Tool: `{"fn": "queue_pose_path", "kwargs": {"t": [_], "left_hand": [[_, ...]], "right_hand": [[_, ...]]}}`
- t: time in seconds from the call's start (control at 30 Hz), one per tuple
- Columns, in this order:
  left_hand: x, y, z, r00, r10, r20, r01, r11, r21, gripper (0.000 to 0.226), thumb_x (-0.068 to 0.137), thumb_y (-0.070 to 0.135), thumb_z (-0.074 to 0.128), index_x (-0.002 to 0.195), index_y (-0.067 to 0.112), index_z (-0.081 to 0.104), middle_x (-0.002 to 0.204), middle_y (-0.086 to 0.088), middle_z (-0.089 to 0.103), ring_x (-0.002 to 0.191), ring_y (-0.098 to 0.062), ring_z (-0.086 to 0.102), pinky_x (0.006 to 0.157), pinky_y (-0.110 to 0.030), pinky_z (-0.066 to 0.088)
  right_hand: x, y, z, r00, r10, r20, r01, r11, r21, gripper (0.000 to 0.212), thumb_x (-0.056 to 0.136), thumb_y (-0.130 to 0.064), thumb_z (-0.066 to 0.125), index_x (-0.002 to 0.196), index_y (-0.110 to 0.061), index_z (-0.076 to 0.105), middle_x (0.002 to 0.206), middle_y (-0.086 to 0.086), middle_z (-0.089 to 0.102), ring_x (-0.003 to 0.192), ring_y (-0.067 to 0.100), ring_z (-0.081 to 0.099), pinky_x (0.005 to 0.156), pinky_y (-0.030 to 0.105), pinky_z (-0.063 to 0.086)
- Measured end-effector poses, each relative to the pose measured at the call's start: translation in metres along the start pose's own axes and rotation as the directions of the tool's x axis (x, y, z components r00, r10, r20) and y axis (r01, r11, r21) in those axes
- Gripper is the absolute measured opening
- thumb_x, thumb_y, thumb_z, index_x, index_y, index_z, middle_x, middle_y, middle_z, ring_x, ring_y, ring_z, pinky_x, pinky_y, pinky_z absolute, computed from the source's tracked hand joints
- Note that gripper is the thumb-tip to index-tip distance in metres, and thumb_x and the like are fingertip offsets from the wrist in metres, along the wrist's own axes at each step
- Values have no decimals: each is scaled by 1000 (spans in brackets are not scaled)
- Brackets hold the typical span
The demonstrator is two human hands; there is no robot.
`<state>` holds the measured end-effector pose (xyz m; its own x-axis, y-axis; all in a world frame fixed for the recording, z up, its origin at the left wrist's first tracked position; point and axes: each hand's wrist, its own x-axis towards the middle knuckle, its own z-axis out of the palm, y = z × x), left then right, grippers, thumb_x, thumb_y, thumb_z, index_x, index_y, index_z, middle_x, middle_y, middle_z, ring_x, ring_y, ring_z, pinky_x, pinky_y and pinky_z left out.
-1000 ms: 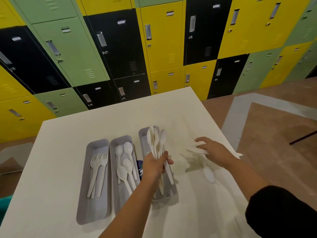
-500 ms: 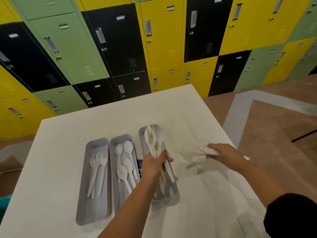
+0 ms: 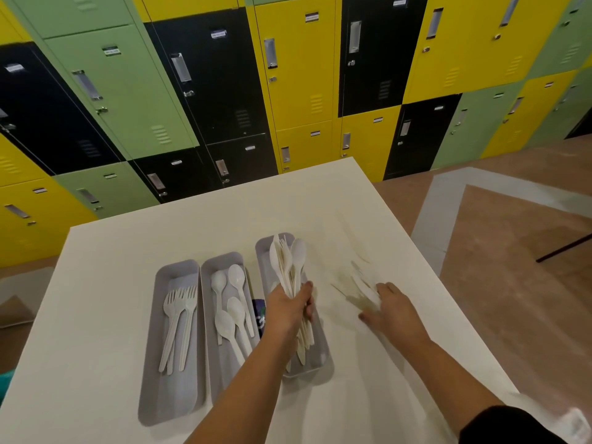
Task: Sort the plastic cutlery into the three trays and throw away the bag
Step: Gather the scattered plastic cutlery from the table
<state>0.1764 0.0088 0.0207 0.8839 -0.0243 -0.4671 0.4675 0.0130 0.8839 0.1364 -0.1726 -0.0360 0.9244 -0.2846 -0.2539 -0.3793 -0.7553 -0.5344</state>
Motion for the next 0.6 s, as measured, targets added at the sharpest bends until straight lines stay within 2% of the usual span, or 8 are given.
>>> {"fn": "queue_pose_path", "kwargs": {"t": [0.1,0.17,0.3,0.37,0.47,0.53,0.6], "left_hand": [[0,0,-1,1000,3,-7,-3,1000,-17,14,92,10,56,81,3,56,57,-4,53,36,-7,41,39,-18,39],[0,-1,-1,1000,11,-4,-11,1000,-7,14,92,10,56,80,4,59,65,-6,59,36,-6,43,41,-18,41],[-2,-2,-1,1000,22,5,-23,999,28,16,92,12,57,77,11,62,78,-8,69,38,-5,45,47,-21,44],[-3,-2,0,1000,25,17,-26,999,27,10,92,13,58,85,8,63,84,-9,72,39,-5,46,47,-20,44],[-3,-3,1,999,21,32,-21,1000,16,15,92,14,59,97,1,65,78,-5,71,36,-3,46,41,-15,42],[-4,-2,4,999,0,50,0,1000,5,12,90,15,62,92,5,67,61,0,65,37,-5,46,40,-17,41],[-4,0,6,997,-2,71,1,1000,23,7,88,14,65,84,10,68,55,-5,59,41,-10,46,43,-20,41]], "right_hand": [[0,-4,4,999,-51,-18,50,997,-55,23,83,-21,65,94,-3,59,90,9,54,85,28,57,68,25,34],[1,-9,2,998,-61,-22,58,993,-99,14,85,-19,60,78,-10,53,77,4,47,74,25,51,64,26,32],[1,-16,-4,998,-47,-38,43,995,-86,41,86,-21,58,53,-18,32,55,-5,35,61,21,45,57,26,28],[1,-29,-10,996,16,-90,-4,991,136,39,85,-21,61,52,-13,43,52,-2,44,53,17,45,50,26,31],[-1,-59,-20,994,100,-46,-53,805,591,21,78,-18,68,66,-1,64,57,5,56,52,16,48,55,26,40],[-2,-73,-24,998,60,6,-48,740,671,13,75,-14,69,67,-5,68,58,5,59,50,15,47,54,27,40],[-2,-81,-23,998,25,50,-52,724,688,10,75,-12,68,66,-10,70,58,3,61,48,15,45,51,26,39]]}}
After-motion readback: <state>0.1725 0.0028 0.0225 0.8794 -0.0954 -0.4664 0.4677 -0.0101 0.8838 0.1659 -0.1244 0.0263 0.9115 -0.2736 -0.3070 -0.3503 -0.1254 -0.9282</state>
